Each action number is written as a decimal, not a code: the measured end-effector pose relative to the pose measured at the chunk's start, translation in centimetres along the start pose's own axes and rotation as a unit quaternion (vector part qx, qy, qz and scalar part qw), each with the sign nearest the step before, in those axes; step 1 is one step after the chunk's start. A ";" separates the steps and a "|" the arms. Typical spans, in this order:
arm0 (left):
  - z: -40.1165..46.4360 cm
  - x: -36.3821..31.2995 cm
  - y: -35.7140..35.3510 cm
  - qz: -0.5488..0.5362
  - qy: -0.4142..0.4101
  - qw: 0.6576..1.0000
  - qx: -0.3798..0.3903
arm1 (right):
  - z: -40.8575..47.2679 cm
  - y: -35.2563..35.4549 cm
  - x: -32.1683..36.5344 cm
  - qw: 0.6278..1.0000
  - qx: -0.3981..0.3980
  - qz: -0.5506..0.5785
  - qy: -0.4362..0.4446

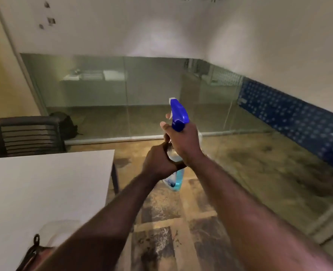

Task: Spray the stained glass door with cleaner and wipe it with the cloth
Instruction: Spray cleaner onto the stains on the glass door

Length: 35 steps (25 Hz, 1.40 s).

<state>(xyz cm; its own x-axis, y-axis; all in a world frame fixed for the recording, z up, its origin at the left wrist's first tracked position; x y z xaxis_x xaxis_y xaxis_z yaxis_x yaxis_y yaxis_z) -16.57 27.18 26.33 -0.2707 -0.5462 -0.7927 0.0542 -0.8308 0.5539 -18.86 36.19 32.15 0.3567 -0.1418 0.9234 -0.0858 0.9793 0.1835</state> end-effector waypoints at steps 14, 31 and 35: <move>-2.8 -34.0 -35.5 -0.117 -0.219 0.934 0.258 | -19.4 44.7 5.4 0.918 -0.365 -0.157 -0.014; -4.7 -53.6 -52.6 -0.149 -0.381 0.770 0.490 | -29.6 64.8 10.8 0.730 -0.628 -0.266 -0.032; -3.3 -53.1 -54.0 -0.173 -0.385 0.752 0.506 | -28.1 65.8 9.9 0.712 -0.629 -0.304 -0.068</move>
<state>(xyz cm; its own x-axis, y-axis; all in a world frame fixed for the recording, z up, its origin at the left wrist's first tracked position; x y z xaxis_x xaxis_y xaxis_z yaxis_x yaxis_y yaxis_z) -1.99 100.69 37.68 -0.5981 0.2323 -0.7670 -0.8013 -0.1892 0.5675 5.20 103.26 43.92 -0.1285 -0.5235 0.8423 0.9780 0.0738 0.1951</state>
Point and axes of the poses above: each hand's wrist, its own z-axis towards the middle knuckle, its own y-axis out of the back of the hand, x = y × z, the point moved 4 cm from there along z, towards the middle knuckle, and after that the axes turned 8 degrees about x, right-handed, at the moved point
